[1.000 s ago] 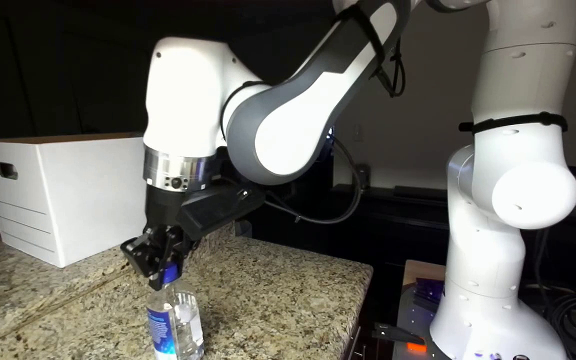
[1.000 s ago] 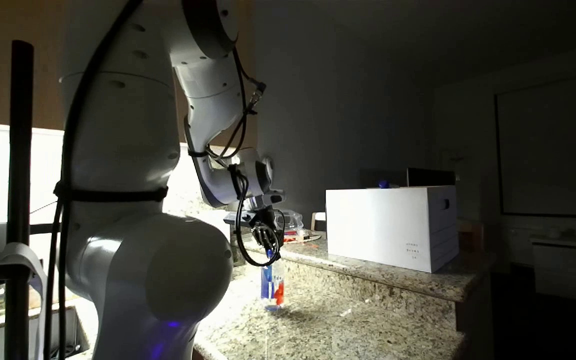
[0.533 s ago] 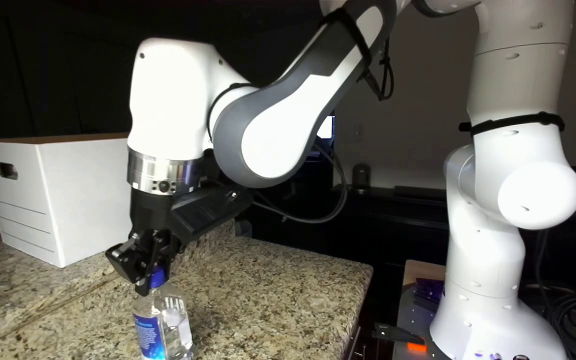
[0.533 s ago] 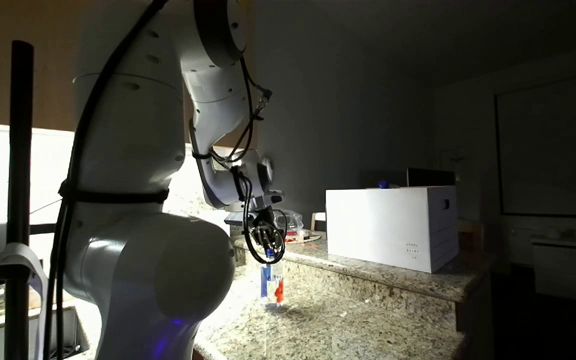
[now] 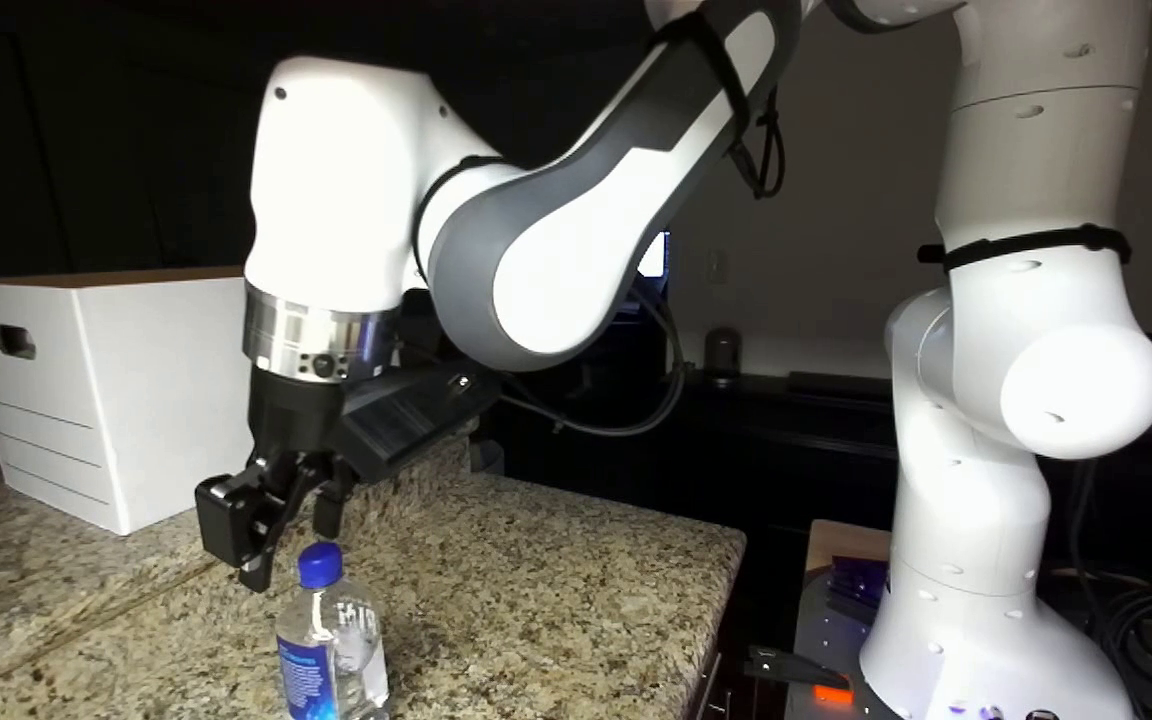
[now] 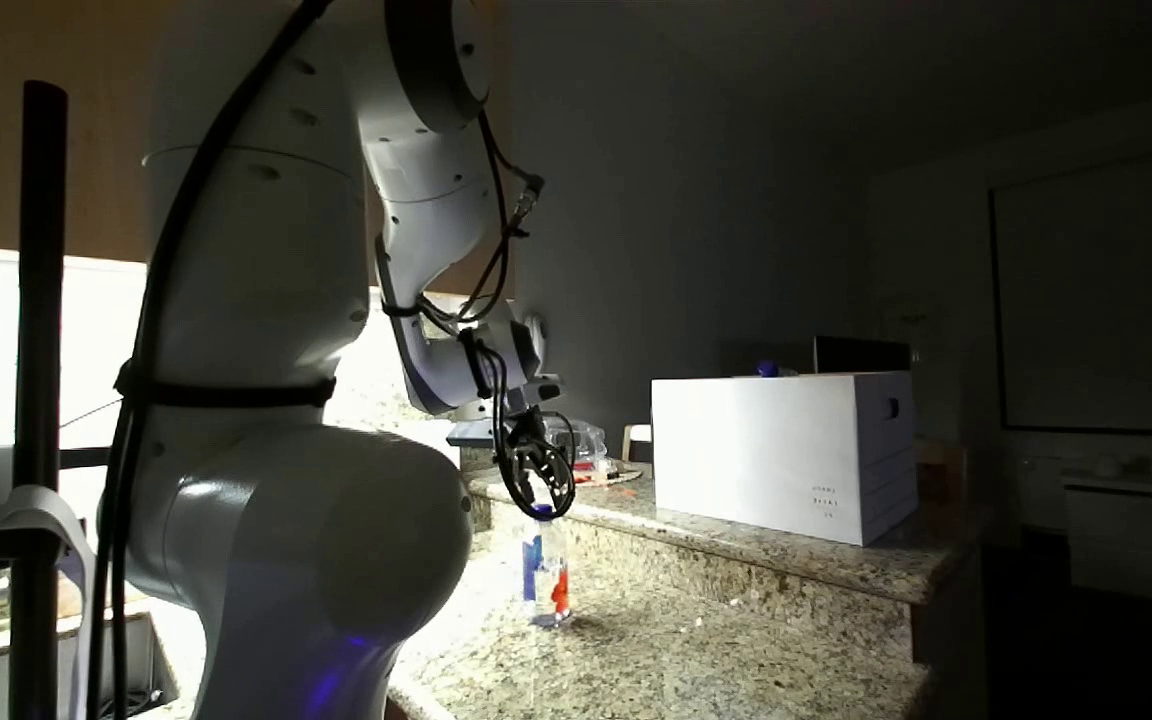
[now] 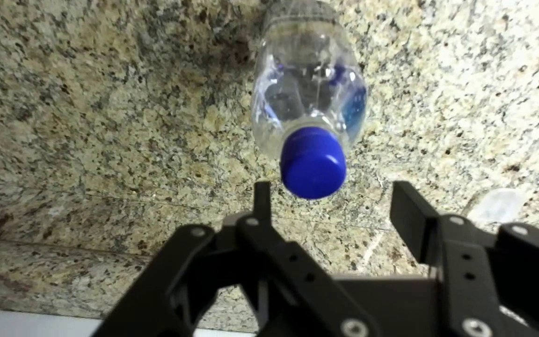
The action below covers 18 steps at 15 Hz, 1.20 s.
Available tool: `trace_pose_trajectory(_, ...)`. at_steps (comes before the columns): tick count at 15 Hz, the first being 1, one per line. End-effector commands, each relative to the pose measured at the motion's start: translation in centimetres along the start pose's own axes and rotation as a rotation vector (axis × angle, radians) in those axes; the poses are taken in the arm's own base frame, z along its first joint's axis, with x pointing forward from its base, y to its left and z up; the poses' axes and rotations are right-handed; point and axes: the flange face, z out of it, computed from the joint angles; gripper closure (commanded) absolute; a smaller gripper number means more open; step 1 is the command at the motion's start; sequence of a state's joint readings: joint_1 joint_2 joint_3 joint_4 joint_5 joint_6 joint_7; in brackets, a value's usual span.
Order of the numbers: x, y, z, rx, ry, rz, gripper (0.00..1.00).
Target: Remove the water bottles from the box and put them on the counter
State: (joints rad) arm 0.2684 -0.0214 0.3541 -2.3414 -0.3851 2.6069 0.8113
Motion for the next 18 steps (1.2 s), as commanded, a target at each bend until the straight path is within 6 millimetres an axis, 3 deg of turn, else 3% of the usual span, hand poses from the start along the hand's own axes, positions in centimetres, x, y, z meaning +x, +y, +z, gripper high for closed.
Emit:
trace_pose_trajectory(1, 0.0, 0.3, -1.0, 0.004, 0.036, 0.003, 0.02)
trace_pose_trajectory(4, 0.6, 0.7, -2.4, 0.005, 0.046, 0.025, 0.00)
trace_pose_trajectory(6, 1.3, 1.0, -4.7, 0.005, 0.093, 0.039, 0.00)
trace_pose_trajectory(10, 1.4, 0.8, -12.5, -0.059, 0.317, 0.082, 0.00)
trace_pose_trajectory(14, 1.4, 2.6, -17.9, -0.125, 0.515, 0.103, 0.00)
trace_pose_trajectory(15, 2.4, 0.9, -16.5, -0.063, 0.441, 0.077, 0.00)
trace_pose_trajectory(18, 2.1, 2.3, -18.4, -0.097, 0.499, 0.091, 0.00)
